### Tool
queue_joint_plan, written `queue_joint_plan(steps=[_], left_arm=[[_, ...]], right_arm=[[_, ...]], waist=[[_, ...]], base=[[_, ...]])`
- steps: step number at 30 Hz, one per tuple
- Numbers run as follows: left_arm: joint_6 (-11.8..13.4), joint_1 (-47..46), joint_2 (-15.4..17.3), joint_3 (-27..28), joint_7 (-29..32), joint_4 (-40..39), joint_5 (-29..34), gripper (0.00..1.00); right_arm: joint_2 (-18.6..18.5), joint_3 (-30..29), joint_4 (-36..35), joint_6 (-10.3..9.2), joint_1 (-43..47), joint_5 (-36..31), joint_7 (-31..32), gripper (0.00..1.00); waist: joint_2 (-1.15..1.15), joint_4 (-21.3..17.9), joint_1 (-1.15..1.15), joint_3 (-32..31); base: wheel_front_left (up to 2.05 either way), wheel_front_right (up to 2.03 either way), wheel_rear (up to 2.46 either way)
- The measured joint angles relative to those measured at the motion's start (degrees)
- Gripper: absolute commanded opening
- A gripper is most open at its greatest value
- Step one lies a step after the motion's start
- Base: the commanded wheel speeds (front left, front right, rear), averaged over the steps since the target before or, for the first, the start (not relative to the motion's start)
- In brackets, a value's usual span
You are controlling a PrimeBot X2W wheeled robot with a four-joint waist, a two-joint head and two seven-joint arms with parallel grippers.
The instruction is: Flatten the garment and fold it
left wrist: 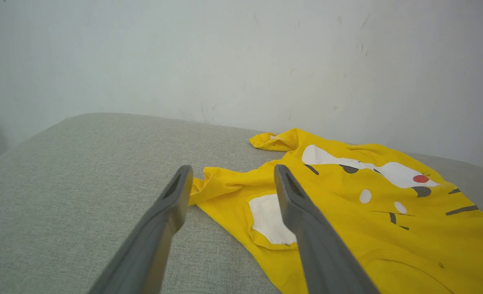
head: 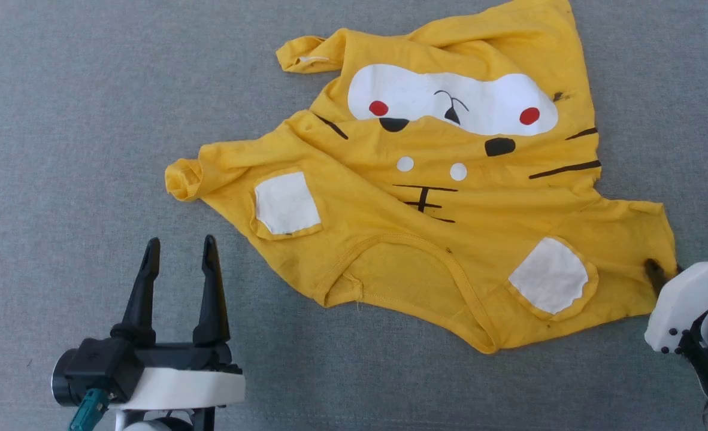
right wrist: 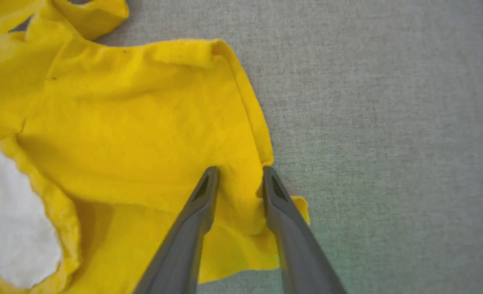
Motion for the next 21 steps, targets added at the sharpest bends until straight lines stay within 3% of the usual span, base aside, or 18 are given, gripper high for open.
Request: queue_joint_plan(steps=[7,19,20,21], left_arm=[[0.02,-0.38,0.00,-0.07,0.00,0.02,0.00,1.00],[0.09,-1.99,-0.13,-1.71,0.00,1.02,-0.55,1.00],[0.09,-2.00,-0.13,-1.76,0.00,1.18,-0.55,1.00],[0.09,-2.02,-0.13,-1.85,0.00,1.27,-0.55,1.00]], right_arm=[[-1.15,-0.13,0.14,0.02,-1.80,-0.58,-2.09,0.00],[-10.73,-9.05,3.28,0.07,-7.67,-8.67,-7.26,0.00],[-10.81,-10.02,4.30,0.07,-8.23,-9.51,-8.09,0.44],[-10.81,-10.72,5.15,0.07,-8.66,-10.15,-9.05,1.00]], waist=[[0.00,-0.61,0.00,0.37],[0.00,0.51,0.01,2.22],[0.00,0.70,0.01,2.35],[0.00,0.90,0.01,2.45]], base=[[0.00,0.00,0.00],[0.00,0.00,0.00],[0.00,0.00,0.00],[0.00,0.00,0.00]])
